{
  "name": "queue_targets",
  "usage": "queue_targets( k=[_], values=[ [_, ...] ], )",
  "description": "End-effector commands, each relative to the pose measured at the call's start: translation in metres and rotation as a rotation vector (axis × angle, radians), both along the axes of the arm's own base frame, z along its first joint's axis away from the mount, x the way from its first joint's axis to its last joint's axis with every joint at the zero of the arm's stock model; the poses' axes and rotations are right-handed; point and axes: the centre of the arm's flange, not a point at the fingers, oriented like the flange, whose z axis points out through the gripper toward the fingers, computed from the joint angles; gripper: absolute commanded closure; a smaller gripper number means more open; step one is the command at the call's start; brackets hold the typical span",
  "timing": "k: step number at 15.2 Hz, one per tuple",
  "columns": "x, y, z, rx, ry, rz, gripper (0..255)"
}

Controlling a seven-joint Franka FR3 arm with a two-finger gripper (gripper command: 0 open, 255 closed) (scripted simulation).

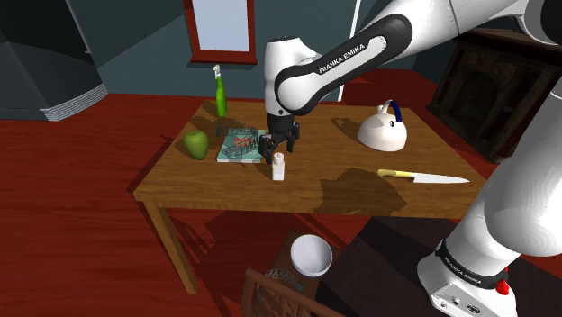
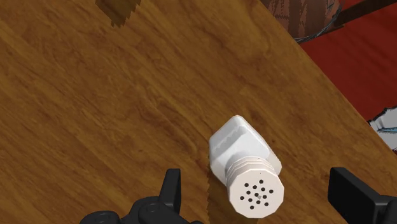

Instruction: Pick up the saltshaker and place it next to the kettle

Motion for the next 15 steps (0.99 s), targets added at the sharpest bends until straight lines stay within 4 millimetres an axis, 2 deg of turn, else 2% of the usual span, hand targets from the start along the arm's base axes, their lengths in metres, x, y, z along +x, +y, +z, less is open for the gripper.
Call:
queue_targets(
  k=[1, 6, 7, 15],
  values=[
    [0.0002, 0.0, -0.0011, 0.0, 0.0, 0.0, 0],
    [0.0002, 0.0, -0.001, 0.0, 0.0, 0.0, 0],
    [0.0002, 0.0, -0.001, 0.0, 0.0, 0.0, 255],
    [0.0001, 0.0, -0.001, 0.0, 0.0, 0.0, 255]
  ],
)
